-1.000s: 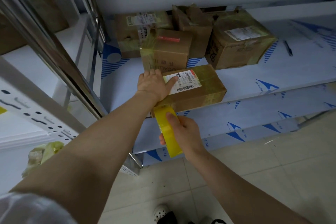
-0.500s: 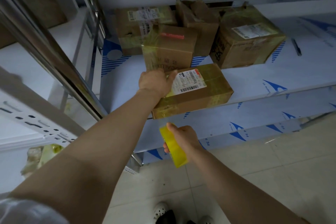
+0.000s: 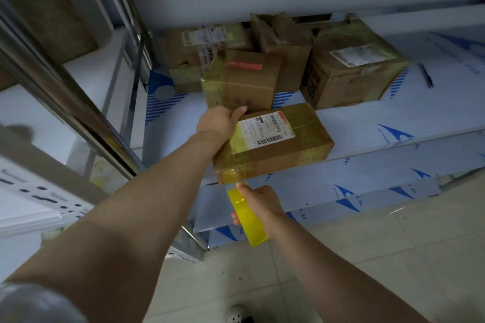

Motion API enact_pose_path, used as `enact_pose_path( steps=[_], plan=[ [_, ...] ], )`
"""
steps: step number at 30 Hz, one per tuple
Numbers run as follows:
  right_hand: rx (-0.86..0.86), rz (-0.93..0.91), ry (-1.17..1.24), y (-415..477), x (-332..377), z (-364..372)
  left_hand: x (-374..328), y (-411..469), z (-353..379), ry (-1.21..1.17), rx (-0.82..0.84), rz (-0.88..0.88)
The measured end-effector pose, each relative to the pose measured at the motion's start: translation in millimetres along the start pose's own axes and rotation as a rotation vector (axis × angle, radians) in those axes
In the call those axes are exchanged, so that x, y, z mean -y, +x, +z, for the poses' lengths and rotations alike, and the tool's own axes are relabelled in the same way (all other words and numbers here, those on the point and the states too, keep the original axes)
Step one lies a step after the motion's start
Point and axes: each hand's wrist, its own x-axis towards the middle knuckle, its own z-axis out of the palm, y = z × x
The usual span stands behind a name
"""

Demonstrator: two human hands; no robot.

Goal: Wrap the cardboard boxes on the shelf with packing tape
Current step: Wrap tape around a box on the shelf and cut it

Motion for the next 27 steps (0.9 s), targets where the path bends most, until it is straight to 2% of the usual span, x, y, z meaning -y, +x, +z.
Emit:
enact_pose_path(
  steps=[2,5,7,10,15,21,27],
  plan=[
    [0.013,0.002,0.025,-0.9,1.0,-1.1,-1.2,-8.9,-6.9,0.157,0.080,0.008],
    [0.031,0.004,0.053,-2.3,1.6,-1.2,-2.3,-45.7,-3.3,0.315,0.043,0.100],
    [0.039,0.004,0.068,-3.7,1.9,-2.0,-1.5,-69.5,3.2,0.320,0.190,0.212],
    [0.058,0.000,0.065,-5.4,2.7,-4.0,5.5,-65.7,-4.4,0.434,0.408,0.285],
    [0.042,-0.004,0.016,-5.0,3.8,-7.4,27.1,-46.0,-7.2,0.377,0.310,0.382],
    [0.038,-0.007,-0.007,-11.2,6.6,-9.3,8.4,-38.2,-16.8,0.448,0.426,0.195],
    [-0.029,-0.055,-0.046,-7.6,2.4,-9.3,5.4,-39.5,-14.3,0.444,0.344,0.224]
  ],
)
